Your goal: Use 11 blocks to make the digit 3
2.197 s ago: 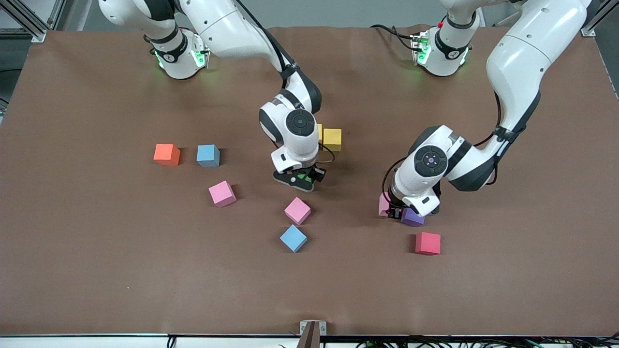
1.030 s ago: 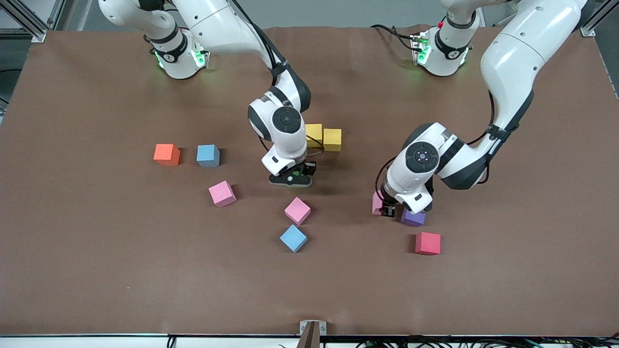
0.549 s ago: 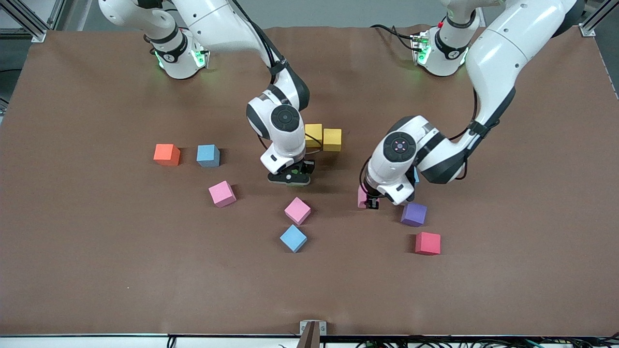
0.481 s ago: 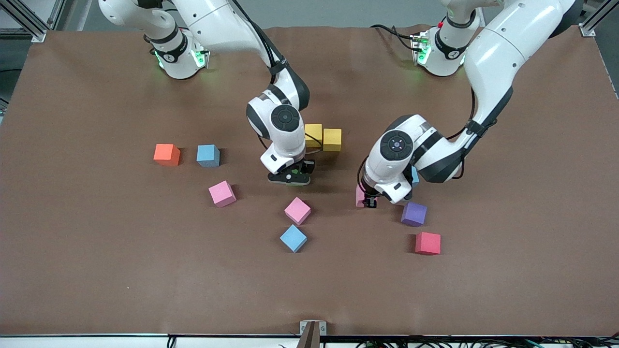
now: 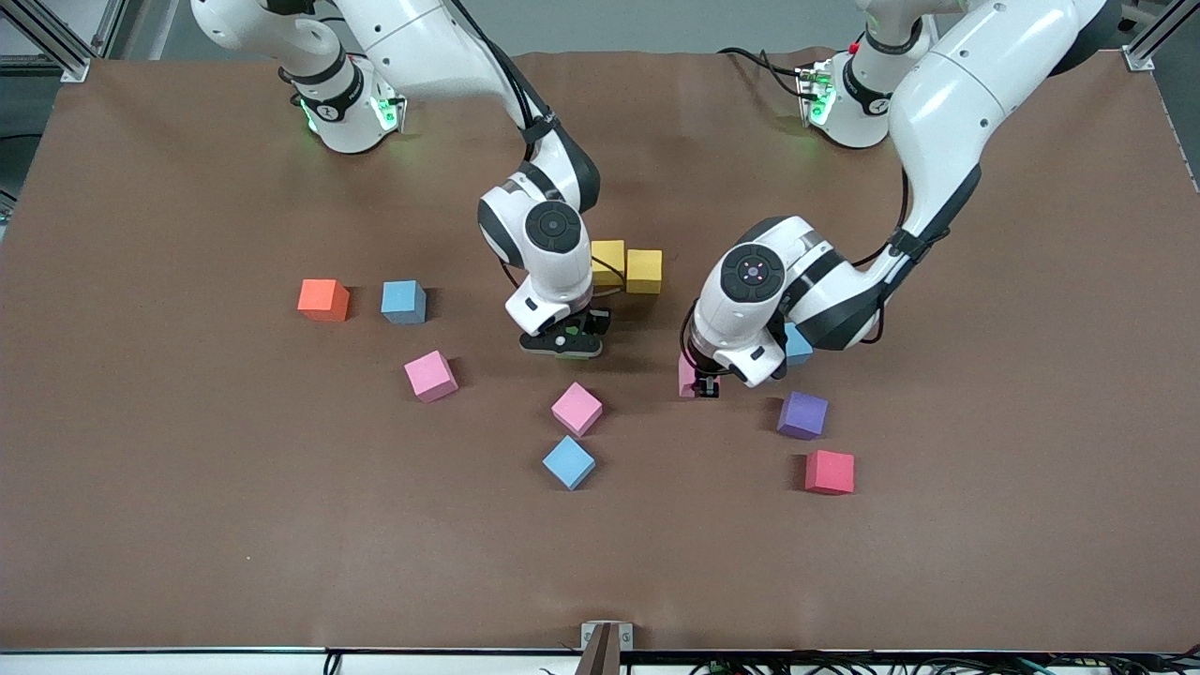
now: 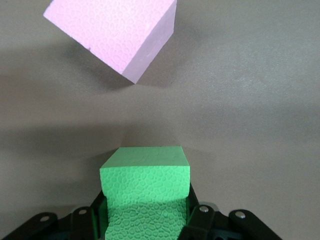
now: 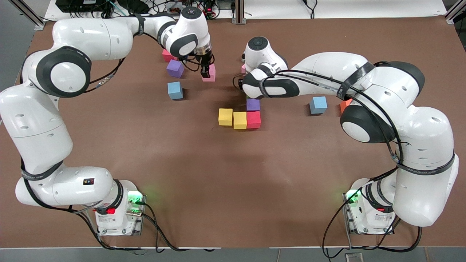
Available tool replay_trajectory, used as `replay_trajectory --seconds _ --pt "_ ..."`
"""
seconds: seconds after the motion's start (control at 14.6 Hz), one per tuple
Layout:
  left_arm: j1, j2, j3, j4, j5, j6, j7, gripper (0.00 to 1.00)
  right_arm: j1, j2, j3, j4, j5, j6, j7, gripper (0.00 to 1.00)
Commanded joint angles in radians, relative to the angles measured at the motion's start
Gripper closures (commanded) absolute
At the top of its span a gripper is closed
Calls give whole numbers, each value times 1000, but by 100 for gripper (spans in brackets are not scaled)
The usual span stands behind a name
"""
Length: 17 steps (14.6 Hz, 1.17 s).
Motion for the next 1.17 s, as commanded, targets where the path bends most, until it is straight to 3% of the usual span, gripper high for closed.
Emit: replay_trajectory --seconds 0.0,1.1 --pt "-9 5 6 19 -2 -11 -8 63 3 -38 27 -116 -3 81 -4 100" --pt "-10 14 6 28 0 -10 -6 63 -2 -38 39 -115 -3 47 -9 100"
